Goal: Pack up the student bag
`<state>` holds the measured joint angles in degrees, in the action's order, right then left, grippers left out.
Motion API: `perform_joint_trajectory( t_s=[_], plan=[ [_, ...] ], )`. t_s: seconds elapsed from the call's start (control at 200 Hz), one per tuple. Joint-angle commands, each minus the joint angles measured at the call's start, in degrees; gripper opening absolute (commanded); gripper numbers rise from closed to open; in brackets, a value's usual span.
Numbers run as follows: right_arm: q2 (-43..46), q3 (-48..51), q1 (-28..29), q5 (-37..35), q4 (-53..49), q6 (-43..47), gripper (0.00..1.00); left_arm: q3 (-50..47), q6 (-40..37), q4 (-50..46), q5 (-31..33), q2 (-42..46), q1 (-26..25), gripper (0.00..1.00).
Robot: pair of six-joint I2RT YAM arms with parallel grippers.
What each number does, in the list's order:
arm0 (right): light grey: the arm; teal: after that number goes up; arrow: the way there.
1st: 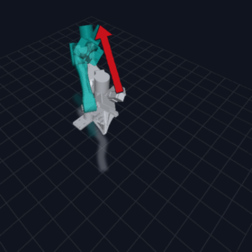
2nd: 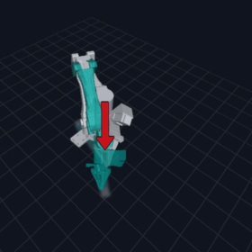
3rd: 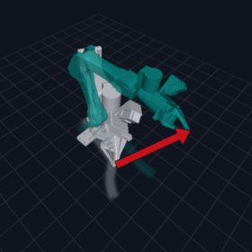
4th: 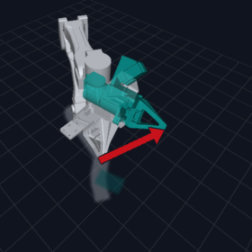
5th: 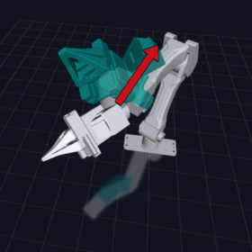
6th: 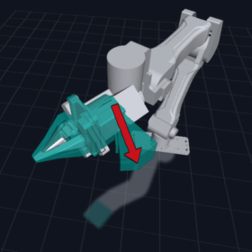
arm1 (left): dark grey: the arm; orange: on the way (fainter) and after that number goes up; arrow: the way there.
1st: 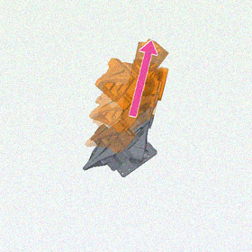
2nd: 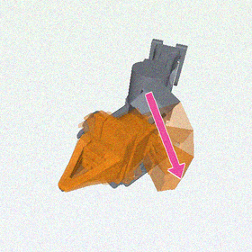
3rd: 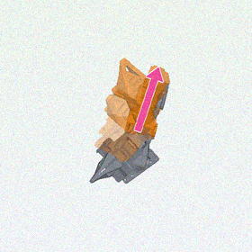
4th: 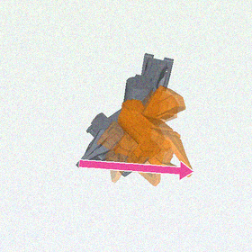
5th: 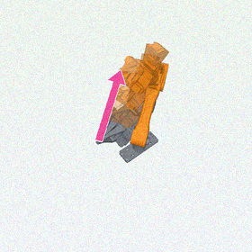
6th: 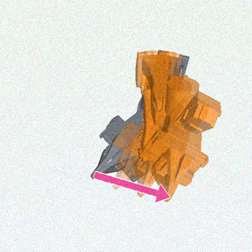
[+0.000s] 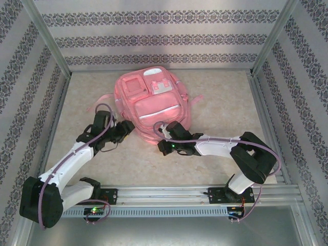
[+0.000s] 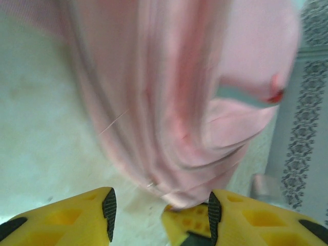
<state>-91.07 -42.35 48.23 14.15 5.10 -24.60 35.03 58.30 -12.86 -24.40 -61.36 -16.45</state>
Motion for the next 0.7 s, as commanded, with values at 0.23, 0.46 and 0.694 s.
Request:
perform_joint_trajectory(
  t_s=[0.23,0.46,0.694],
  plan=[
    [-0.9,1.8,0.2,2.7,3.7,-2.9,0.00,-0.9,3.9,11.5,-1.4,-5.3,-2.1,0.46],
    [-0.7,2.8,0.1,2.4,4.8,-3.4,0.00,-0.1,5.3,15.2,-1.5,-9.7,-4.6,0.34],
    [-1.0,3.3,-0.2,2.5,5.2,-3.7,0.00,0.9,5.8,16.4,-1.5,-11.9,-5.3,0.15]
  ],
)
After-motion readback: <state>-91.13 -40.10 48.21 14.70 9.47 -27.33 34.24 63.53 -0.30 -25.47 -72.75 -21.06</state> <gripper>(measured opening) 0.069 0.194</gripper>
